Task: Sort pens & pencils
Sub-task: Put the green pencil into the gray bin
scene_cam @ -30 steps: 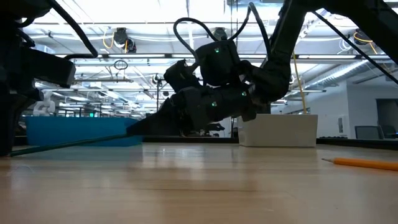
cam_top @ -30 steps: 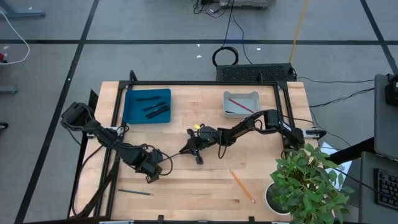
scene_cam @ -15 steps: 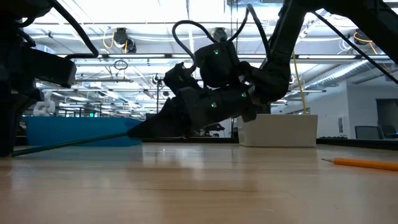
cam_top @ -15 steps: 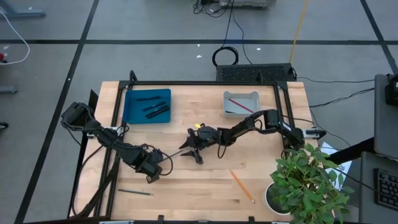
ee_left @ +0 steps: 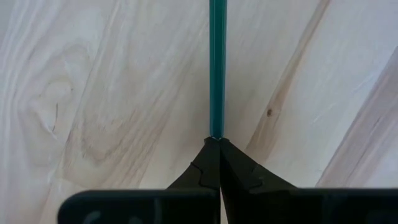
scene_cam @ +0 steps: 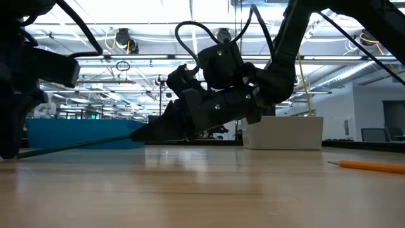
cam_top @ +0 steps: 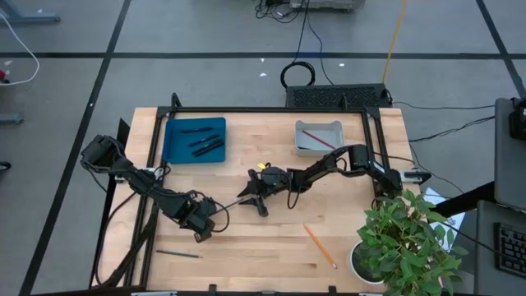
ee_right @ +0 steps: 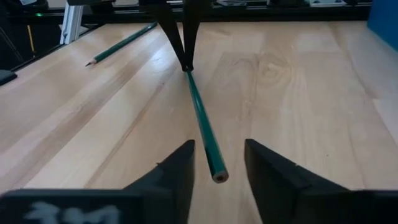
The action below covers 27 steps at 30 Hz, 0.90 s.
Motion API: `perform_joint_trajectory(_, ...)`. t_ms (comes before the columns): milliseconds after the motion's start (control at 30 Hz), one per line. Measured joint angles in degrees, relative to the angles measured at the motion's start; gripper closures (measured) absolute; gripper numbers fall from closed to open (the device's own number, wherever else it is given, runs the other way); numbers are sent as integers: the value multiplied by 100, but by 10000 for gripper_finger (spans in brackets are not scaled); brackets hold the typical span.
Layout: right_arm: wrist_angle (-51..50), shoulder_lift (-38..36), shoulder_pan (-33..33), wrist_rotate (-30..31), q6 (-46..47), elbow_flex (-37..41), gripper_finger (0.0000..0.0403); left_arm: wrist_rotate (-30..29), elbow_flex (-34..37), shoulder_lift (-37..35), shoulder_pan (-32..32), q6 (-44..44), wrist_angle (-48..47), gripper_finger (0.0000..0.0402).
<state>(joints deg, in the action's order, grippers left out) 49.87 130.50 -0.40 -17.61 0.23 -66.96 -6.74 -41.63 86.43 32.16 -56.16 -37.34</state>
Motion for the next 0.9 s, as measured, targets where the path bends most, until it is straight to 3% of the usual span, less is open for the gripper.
perform_joint_trajectory(333, -11, 0, 13, -81, -72, 4, 389, -52, 7, 0, 0, 5, -53, 401)
perform_joint_trajectory(667, -7, -2, 9, -92, -70, 4, 392, -88, 7, 0, 2, 9, -19, 397)
perform_joint_trajectory(900, -2, -2, 6, -67, -50, 4, 392, -19, 7, -16, 0, 124, 37, 319)
